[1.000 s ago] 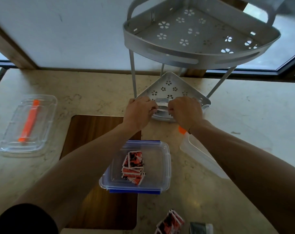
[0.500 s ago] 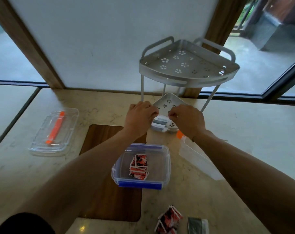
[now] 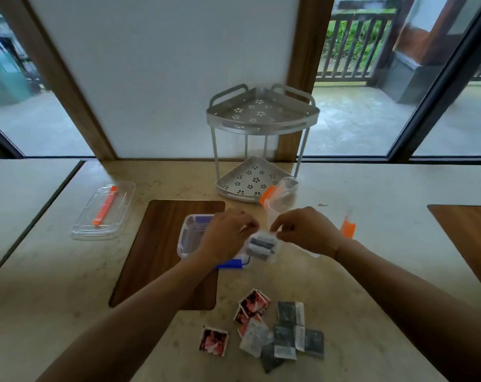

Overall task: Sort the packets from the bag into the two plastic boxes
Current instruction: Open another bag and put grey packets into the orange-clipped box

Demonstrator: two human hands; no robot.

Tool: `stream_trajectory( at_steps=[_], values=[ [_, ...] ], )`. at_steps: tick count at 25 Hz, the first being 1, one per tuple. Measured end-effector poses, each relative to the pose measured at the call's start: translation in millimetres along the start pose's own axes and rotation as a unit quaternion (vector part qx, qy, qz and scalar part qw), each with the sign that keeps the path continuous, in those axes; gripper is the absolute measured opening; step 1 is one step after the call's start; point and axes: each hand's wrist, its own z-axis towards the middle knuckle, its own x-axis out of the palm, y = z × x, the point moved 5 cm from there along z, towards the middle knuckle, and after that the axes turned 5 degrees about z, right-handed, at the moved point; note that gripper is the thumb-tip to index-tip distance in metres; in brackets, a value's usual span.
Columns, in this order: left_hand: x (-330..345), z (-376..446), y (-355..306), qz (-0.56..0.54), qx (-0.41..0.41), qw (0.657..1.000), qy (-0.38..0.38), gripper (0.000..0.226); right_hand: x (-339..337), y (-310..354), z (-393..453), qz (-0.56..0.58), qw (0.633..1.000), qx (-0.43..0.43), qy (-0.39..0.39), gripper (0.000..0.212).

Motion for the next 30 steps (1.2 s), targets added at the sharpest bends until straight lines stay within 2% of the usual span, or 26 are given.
stream_trajectory(
  at_steps=[2, 7, 11, 20, 23, 25, 26, 29, 30],
  values=[
    [12, -18, -33, -0.024, 0.008, 1.0, 0.014, 0.014, 3, -8, -38, 0.003, 1.0, -0.004, 0.017, 0.016],
    [51, -60, -118, -0.033, 0.093, 0.993, 0.059, 0.016, 20, -44, -131, 0.028, 0.999, -0.001, 0.033, 0.013],
    [94, -76, -162, -0.046, 0.082, 0.991, 0.097, 0.016, 36, -84, -181, 0.061, 0.996, 0.045, 0.038, 0.011],
    [157, -93, -206, -0.062, -0.031, 0.987, 0.143, 0.017, 74, -131, -238, 0.175, 0.972, 0.158, -0.005, 0.01],
    [161, -105, -209, -0.109, -0.124, 0.981, 0.103, 0.03, 82, -134, -241, 0.239, 0.952, 0.189, -0.027, 0.014],
    [155, -117, -209, -0.183, -0.219, 0.957, 0.058, 0.023, 85, -136, -240, 0.271, 0.939, 0.208, -0.04, 0.012],
    [155, -124, -209, -0.236, -0.269, 0.931, 0.07, 0.016, 86, -135, -239, 0.283, 0.935, 0.21, -0.041, 0.012],
    [164, -140, -212, -0.378, -0.368, 0.829, 0.185, 0.028, 90, -132, -237, 0.316, 0.926, 0.203, -0.027, 0.01],
    [165, -144, -213, -0.402, -0.381, 0.808, 0.202, 0.031, 93, -131, -236, 0.33, 0.922, 0.203, -0.012, 0.009]
  ],
)
